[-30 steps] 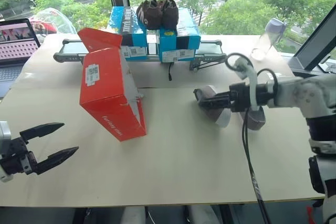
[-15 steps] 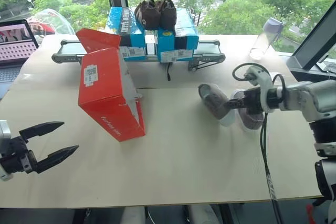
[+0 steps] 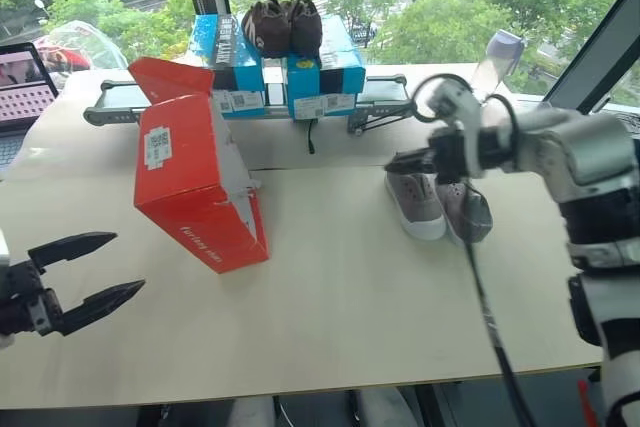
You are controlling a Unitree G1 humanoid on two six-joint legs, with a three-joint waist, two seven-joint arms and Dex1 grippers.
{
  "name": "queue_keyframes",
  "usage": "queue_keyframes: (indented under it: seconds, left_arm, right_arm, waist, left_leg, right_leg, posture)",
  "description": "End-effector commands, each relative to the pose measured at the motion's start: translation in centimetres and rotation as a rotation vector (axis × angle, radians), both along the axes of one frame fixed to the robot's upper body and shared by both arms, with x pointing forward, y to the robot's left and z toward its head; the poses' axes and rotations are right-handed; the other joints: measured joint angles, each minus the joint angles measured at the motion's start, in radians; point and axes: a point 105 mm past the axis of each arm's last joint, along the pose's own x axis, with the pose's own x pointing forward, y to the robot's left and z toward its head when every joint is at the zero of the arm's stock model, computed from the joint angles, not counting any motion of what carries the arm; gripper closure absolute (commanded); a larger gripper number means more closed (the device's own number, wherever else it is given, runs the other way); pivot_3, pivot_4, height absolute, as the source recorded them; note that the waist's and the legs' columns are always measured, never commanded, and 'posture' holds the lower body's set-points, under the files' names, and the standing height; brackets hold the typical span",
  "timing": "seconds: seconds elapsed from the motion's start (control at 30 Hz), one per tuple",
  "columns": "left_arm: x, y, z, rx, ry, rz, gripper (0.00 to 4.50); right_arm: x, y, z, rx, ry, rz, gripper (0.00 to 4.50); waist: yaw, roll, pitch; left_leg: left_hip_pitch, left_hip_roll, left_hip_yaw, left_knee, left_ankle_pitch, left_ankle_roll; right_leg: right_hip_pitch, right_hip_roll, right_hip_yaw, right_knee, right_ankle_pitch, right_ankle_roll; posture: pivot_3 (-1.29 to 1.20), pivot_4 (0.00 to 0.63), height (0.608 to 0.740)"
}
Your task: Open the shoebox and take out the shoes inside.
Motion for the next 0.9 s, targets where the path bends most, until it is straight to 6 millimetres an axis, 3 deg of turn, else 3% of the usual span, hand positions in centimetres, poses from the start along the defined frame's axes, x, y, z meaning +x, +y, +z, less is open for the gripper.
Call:
queue_keyframes:
  seconds: [0.03, 0.23, 0.37, 0.5, 0.57, 0.67, 0.73, 0.8, 0.9]
  left_arm:
    - [-1.1, -0.3, 1.1, 0.015, -0.021, 0.004, 0.00]
    - [-2.8, -0.4, 1.1, 0.014, -0.013, 0.048, 0.00]
    - [-3.6, -0.4, 0.9, 0.009, -0.008, 0.075, 0.00]
    - [-3.9, -0.4, 0.6, 0.005, -0.003, 0.086, 0.00]
    - [-3.8, -0.5, 0.6, 0.002, -0.004, 0.085, 0.00]
    - [-3.5, -0.7, 0.7, -0.002, -0.008, 0.074, 0.00]
    - [-3.5, -0.7, 0.8, -0.001, -0.008, 0.072, 0.00]
    - [-3.5, -0.7, 0.8, 0.001, -0.005, 0.069, 0.00]
    - [-3.4, -0.8, 1.1, 0.002, -0.005, 0.059, 0.00]
  right_arm:
    - [-1.5, 5.4, 3.0, 0.119, -0.072, 0.227, 4.49]
    - [-3.3, 13.0, 4.6, 0.208, -0.106, 0.469, 4.49]
    - [-4.1, 16.8, 5.4, 0.229, -0.141, 0.547, 4.49]
    - [-6.4, 22.4, 6.1, 0.271, -0.171, 0.622, 4.49]
    - [-6.9, 23.9, 6.0, 0.283, -0.170, 0.630, 4.49]
    - [-6.2, 23.9, 4.3, 0.241, -0.168, 0.616, 4.49]
    - [-4.9, 22.8, 3.6, 0.220, -0.171, 0.568, 4.49]
    - [-3.2, 21.2, 3.6, 0.214, -0.177, 0.501, 4.49]
    - [-0.3, 16.5, 4.2, 0.245, -0.145, 0.360, 4.49]
  waist:
    - [0.001, 0.000, 0.000]
    - [0.003, 0.000, 0.000]
    - [0.004, 0.000, 0.000]
    - [0.001, -0.001, 0.000]
    - [-0.001, -0.001, 0.000]
    - [0.009, -0.002, -0.001]
    - [0.008, -0.007, -0.004]
    - [0.006, -0.009, -0.005]
    - [0.012, -0.010, -0.006]
  left_leg:
    - [0.000, 0.000, 0.000, 0.000, 0.000, 0.000]
    - [0.000, 0.002, -0.002, 0.000, 0.000, 0.000]
    - [0.000, 0.004, -0.002, 0.000, -0.001, -0.001]
    - [0.001, 0.006, -0.003, -0.001, -0.001, -0.001]
    - [0.002, 0.007, -0.003, -0.002, -0.001, -0.002]
    - [0.001, 0.007, -0.005, -0.003, -0.001, -0.002]
    - [0.001, 0.007, -0.005, -0.003, -0.001, -0.002]
    - [0.002, 0.007, -0.005, -0.002, -0.001, -0.003]
    - [0.002, 0.007, -0.006, -0.002, -0.001, -0.003]
  right_leg:
    - [0.000, 0.000, 0.000, 0.000, 0.000, 0.000]
    - [0.000, 0.002, -0.001, 0.001, 0.001, -0.002]
    - [0.000, 0.004, -0.001, 0.001, 0.002, -0.004]
    - [-0.001, 0.007, -0.002, 0.002, 0.002, -0.007]
    - [-0.001, 0.008, -0.002, 0.004, 0.001, -0.009]
    - [-0.002, 0.008, -0.004, 0.005, -0.001, -0.010]
    - [-0.001, 0.008, -0.005, 0.004, -0.001, -0.011]
    - [0.000, 0.008, -0.005, 0.003, -0.001, -0.011]
    - [0.000, 0.008, -0.005, 0.004, -0.001, -0.010]
  posture:
    - [0.00, 0.150, 0.740]
    - [0.00, 0.150, 0.740]
    - [0.00, 0.150, 0.740]
    - [0.00, 0.150, 0.740]
    - [0.00, 0.150, 0.740]
    - [0.00, 0.150, 0.740]
    - [0.00, 0.150, 0.740]
    - [0.00, 0.150, 0.740]
    - [0.00, 0.150, 0.740]
